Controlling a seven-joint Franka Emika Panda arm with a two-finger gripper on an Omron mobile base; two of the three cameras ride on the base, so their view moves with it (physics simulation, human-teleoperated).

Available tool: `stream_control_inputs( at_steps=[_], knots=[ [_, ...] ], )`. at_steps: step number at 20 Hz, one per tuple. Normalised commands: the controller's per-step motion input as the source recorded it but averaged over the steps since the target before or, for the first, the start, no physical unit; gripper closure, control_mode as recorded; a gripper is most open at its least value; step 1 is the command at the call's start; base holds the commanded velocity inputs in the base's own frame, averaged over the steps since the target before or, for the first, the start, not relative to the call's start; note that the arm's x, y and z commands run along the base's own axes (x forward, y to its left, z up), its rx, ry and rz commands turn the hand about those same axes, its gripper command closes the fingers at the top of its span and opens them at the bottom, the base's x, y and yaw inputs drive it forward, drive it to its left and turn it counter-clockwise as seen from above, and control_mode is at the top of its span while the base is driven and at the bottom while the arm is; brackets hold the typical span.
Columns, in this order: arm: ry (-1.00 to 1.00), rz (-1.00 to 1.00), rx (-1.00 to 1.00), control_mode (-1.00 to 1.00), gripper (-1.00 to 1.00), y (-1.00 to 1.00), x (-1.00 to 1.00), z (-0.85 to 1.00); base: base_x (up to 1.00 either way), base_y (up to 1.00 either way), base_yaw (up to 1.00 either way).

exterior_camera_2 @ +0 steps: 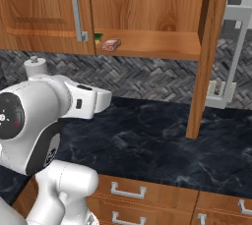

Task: Pick up the bar soap and sponge from the sink, and place them back in the cabinet, and close the cabinet doors.

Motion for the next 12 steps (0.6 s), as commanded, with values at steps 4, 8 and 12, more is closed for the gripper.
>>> stream_control_inputs(
  at_steps=[4,8,12],
  knots=[
    [0.00,0.00,0.00,-1.00,-1.00,-0.28,-0.57,0.00,0.00,0.00,0.00],
    [-0.02,0.00,0.00,-1.00,-1.00,-0.26,-0.44,0.00,0.00,0.00,0.00],
    [-0.09,0.00,-0.04,-1.00,-1.00,-0.22,-0.28,-0.06,0.00,0.00,0.00]
  ],
)
